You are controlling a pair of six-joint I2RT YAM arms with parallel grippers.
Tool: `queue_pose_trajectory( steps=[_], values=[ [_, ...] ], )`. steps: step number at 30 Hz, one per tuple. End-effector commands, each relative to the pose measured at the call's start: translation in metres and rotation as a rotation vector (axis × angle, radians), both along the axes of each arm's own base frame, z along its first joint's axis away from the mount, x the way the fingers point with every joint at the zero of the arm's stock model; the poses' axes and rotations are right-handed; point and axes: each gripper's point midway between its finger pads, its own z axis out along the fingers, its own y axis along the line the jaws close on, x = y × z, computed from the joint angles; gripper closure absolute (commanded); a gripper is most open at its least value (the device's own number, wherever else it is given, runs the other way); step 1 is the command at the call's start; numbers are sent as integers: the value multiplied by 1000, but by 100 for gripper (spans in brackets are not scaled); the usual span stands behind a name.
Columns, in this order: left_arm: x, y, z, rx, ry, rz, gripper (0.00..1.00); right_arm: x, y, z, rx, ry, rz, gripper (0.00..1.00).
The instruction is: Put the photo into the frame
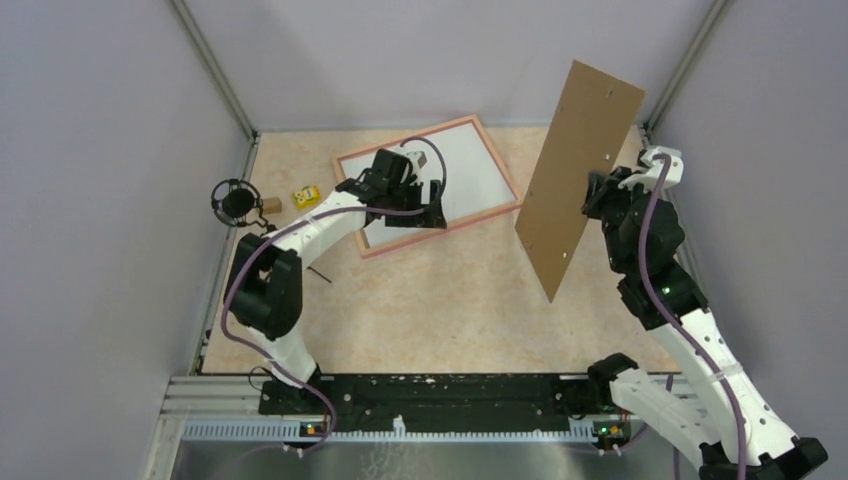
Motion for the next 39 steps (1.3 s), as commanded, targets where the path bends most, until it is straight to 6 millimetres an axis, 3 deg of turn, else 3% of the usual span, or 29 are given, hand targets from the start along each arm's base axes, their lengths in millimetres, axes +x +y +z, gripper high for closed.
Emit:
queue_pose_trajectory(
  steps=[1,7,15,27,35,39],
  values=[
    [31,-11,2,14,-78,-17,3,-11,-20,36,15,-91,-77,100],
    [47,-11,-25,101,-17,-26,3,-14,-21,39,4,-90,-75,100],
    [33,-15,-60,88,68,-52,3,2,-17,25,-14,-30,-63,100],
    [28,-7,-87,140,94,-69,2,13,-19,13,1,7,-28,100],
    [3,-15,-89,44,148,-78,3,13,-23,15,31,15,-29,100],
    [-17,-24,-80,-32,170,-81,4,12,-35,33,62,8,-54,100]
  ],
)
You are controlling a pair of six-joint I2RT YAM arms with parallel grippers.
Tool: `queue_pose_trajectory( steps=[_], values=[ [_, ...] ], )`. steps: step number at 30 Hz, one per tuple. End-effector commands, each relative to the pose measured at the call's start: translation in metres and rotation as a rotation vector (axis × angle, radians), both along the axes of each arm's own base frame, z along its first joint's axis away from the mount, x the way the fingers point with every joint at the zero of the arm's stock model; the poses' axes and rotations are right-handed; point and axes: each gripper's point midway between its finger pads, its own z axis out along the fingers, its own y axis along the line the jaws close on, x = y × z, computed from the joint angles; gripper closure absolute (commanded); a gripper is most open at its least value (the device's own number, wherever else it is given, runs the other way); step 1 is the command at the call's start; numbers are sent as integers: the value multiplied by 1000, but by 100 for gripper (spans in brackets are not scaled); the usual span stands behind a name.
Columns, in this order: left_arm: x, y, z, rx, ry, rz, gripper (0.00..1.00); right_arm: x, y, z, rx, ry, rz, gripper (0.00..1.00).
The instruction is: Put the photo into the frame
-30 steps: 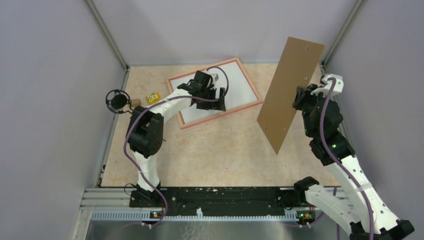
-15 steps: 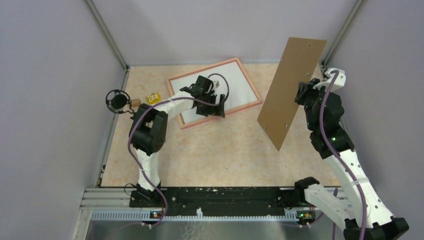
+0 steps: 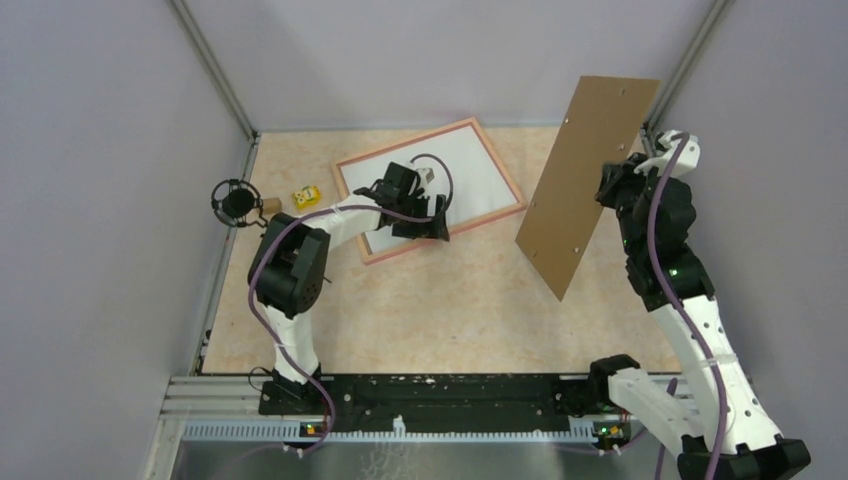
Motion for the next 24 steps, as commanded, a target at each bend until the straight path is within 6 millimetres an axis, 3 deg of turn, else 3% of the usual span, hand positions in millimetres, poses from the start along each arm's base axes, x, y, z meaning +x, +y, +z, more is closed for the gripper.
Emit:
queue_pose_trajectory(
  steps=[1,7,14,18,24],
  values=[
    [-42,-19,6,-118,100,-27,4,-3,-9,39,51,-46,-1,100],
    [-80,-42,11,-194,164,-69,3,4,-5,69,85,-64,40,100],
    [-117,-81,22,-312,194,-104,4,-7,-5,134,57,-117,60,100],
    [-142,-111,33,-449,218,-109,4,-9,6,145,98,-107,113,100],
    [-167,-148,63,-629,202,-146,5,-7,13,137,177,-75,131,100]
  ],
)
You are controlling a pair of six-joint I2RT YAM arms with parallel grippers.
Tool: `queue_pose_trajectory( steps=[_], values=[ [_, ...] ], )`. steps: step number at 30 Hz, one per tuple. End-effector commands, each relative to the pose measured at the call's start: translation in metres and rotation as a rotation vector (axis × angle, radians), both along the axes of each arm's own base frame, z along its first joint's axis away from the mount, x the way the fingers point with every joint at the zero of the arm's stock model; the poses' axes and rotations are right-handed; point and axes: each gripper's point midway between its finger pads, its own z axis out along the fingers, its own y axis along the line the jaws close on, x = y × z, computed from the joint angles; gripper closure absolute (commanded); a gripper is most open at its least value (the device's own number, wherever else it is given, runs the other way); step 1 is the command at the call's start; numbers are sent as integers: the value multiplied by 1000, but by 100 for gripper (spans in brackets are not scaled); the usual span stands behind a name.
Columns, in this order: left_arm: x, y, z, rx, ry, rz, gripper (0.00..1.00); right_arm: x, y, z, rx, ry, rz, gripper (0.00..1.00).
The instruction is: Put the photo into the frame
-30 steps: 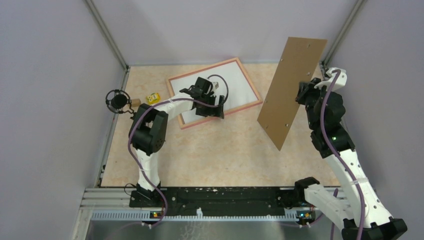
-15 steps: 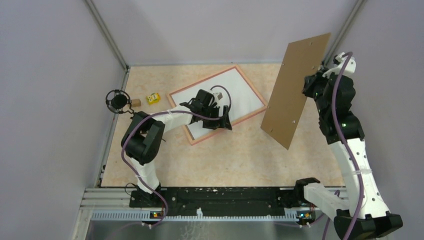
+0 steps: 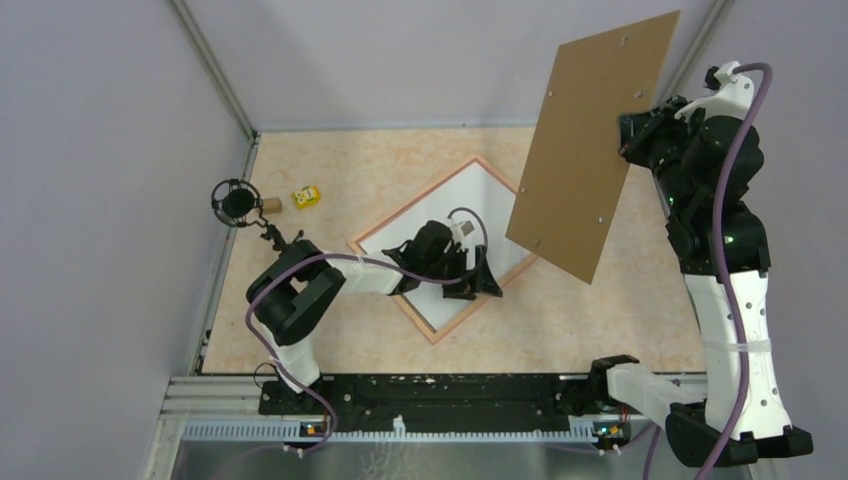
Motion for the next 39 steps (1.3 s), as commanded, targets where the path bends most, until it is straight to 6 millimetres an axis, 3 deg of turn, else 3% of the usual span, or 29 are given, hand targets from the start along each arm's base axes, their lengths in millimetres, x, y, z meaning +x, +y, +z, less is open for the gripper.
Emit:
queue_pose_trajectory(
  steps=[1,4,8,13,15,18,19,21,24,26,30,34,39],
  values=[
    [-8,-34,55,-213,-42,-10,6,-2,4,19,83,-43,11,100],
    [-6,-26,75,-213,-122,4,5,-2,-3,19,73,-48,-23,100],
    [-2,5,98,-91,-293,18,2,-1,0,12,61,-37,-4,100],
    [-2,66,137,79,-462,61,1,3,19,-1,136,-29,82,100],
    [-1,87,164,104,-557,90,2,6,30,-7,220,-31,129,100],
    [1,116,221,119,-738,134,2,13,49,-20,342,-24,210,100],
    [2,124,250,111,-803,158,2,17,56,-33,400,-3,231,100],
    [2,139,289,118,-897,189,2,23,66,-50,519,11,270,100],
    [8,161,326,143,-1007,277,2,31,69,-76,696,12,261,100],
    [11,171,333,148,-1059,326,2,32,68,-93,791,7,215,100],
    [18,182,327,155,-1117,401,1,32,72,-127,893,1,73,100],
    [24,185,306,190,-1123,419,1,31,82,-160,939,15,-46,100],
    [29,193,290,230,-1138,427,1,27,92,-187,1005,-15,-122,100]
  ],
)
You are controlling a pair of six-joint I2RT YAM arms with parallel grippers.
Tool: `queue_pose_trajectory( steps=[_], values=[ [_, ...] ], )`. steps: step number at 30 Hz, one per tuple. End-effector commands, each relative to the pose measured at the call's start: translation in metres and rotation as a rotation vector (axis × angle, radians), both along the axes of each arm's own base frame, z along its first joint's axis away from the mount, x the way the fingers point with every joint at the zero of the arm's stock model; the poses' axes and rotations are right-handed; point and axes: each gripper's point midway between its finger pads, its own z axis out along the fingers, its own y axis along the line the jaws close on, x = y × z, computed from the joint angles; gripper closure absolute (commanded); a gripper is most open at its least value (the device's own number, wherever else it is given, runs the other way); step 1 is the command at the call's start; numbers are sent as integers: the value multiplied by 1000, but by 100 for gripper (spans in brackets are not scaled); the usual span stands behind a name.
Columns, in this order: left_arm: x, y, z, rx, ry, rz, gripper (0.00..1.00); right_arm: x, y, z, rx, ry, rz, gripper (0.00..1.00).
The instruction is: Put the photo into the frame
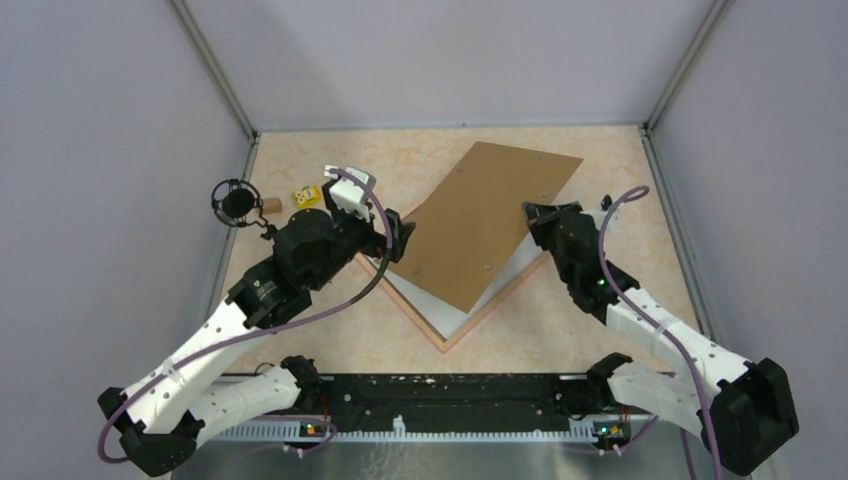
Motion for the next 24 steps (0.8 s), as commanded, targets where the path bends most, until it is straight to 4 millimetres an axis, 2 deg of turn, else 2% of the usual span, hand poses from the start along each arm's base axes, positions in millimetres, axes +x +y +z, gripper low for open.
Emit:
queue_pose_trajectory(
  steps=[1,7,12,20,24],
  values=[
    [9,14,8,-8,-84,61,1,8,-16,50,226,-196,-228,100],
    [13,27,0,-44,-80,94,1,2,3,26,216,-164,-301,100],
    [20,34,-4,-40,-75,126,1,2,10,9,220,-148,-345,100],
    [18,34,-3,-44,-78,116,1,-3,25,-14,228,-109,-320,100],
    [18,32,-4,-43,-74,107,1,-4,30,-17,235,-96,-304,100]
  ],
)
